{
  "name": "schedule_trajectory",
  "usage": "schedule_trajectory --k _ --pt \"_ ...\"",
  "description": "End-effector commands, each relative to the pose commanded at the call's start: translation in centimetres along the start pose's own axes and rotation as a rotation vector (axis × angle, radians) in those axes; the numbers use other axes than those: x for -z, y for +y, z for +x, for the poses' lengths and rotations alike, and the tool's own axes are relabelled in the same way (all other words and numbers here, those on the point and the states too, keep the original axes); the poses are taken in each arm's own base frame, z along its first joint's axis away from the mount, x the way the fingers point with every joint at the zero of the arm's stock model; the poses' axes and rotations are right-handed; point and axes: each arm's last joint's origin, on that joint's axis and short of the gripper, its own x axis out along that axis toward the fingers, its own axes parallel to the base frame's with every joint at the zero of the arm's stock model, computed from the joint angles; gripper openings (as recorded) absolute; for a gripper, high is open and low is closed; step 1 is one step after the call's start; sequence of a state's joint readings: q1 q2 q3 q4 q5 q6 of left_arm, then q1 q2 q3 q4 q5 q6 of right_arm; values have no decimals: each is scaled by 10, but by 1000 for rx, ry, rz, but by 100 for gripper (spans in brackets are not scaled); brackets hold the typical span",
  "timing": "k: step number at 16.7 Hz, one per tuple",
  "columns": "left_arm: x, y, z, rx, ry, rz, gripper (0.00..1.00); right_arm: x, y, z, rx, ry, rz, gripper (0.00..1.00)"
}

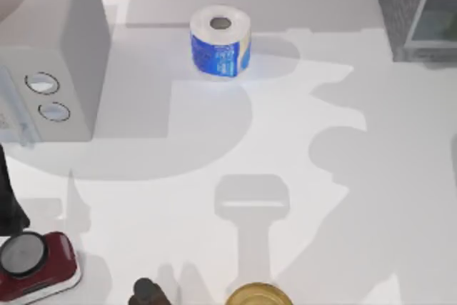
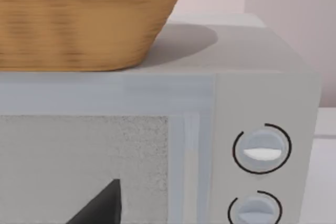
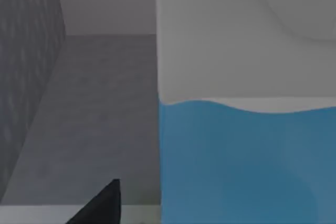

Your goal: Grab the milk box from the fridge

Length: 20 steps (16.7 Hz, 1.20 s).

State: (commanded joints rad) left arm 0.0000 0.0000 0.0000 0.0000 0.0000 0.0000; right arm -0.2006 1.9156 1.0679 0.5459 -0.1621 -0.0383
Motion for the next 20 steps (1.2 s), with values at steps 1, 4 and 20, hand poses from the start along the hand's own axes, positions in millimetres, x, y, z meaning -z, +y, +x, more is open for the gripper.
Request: schedule_trajectory --k 1,4,20 --pt "0 0 0 0 0 0 100 0 0 0 0 0 0 100" --pt "0 0 0 0 0 0 100 -8 3 8 -3 2 -3 100" --pt "0 0 0 0 0 0 100 0 2 61 -3 2 -2 85"
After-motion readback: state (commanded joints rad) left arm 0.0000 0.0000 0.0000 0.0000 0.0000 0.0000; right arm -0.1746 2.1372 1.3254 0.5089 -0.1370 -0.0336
